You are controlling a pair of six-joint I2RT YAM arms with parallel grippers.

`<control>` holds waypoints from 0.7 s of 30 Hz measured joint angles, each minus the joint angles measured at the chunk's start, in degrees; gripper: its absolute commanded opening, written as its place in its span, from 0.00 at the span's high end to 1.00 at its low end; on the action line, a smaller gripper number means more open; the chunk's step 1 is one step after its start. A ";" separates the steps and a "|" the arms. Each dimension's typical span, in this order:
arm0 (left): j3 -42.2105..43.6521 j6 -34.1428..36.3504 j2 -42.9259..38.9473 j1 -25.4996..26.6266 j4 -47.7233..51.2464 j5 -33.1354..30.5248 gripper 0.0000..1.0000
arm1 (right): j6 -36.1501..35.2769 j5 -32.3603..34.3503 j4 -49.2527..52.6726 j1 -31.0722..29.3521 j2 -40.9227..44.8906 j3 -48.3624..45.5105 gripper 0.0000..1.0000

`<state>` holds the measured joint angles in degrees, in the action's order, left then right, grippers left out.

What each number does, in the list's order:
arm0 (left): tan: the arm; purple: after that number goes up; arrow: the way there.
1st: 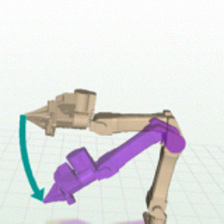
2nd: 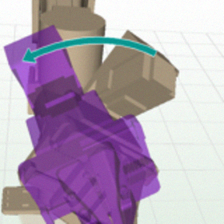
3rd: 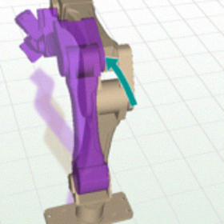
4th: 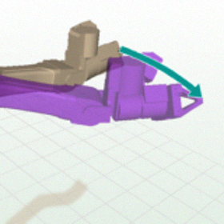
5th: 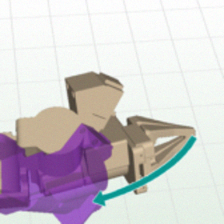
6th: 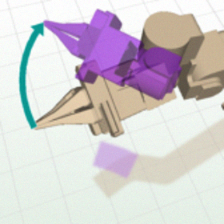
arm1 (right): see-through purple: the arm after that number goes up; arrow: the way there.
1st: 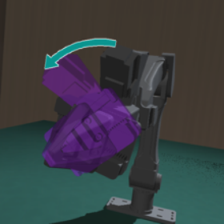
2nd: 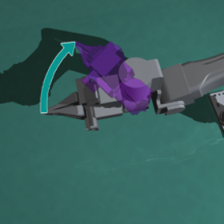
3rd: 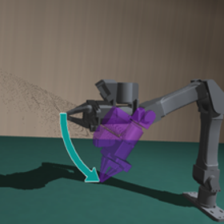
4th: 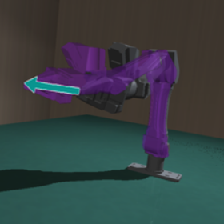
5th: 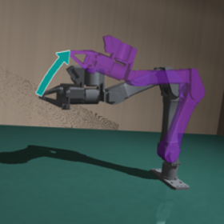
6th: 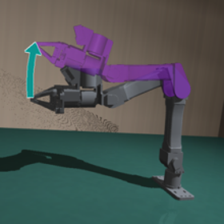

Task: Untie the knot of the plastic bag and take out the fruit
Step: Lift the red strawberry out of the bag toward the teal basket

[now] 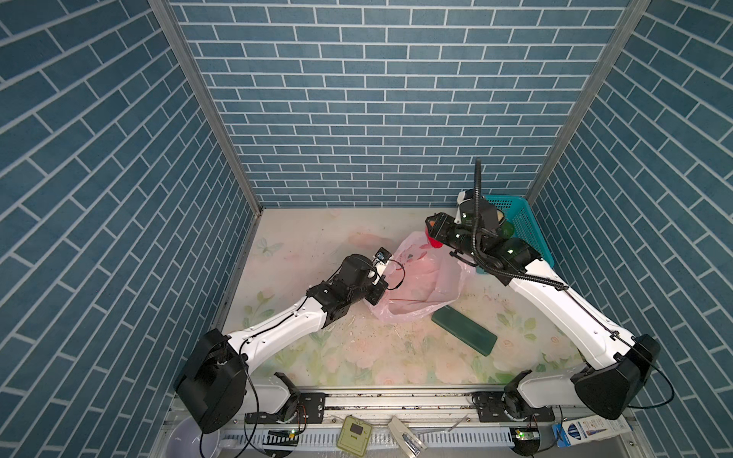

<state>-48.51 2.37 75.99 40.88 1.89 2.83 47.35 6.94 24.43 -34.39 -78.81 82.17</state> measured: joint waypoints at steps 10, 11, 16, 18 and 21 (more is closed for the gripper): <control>0.00 -0.02 0.00 0.00 -0.09 0.28 1.00 | -2.95 -3.54 -1.07 19.08 -0.04 -0.50 0.50; 0.00 -0.02 0.00 0.00 -0.07 0.35 1.00 | -3.34 -3.74 -1.70 20.76 -0.20 -0.76 0.50; -0.07 -0.02 0.00 0.00 -0.07 0.87 1.00 | -6.40 -4.11 -5.68 28.89 -5.35 -2.29 0.50; -0.15 -0.02 0.00 0.00 -0.04 1.01 1.00 | -7.87 -4.15 -6.47 31.41 -8.57 -2.89 0.50; -0.20 -0.11 0.00 0.00 -0.07 1.11 1.00 | -10.19 -4.13 -6.75 34.34 -13.33 -3.10 0.49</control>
<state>-48.71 2.26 75.99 40.88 1.83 3.95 37.17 2.81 17.67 -0.05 -92.14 79.07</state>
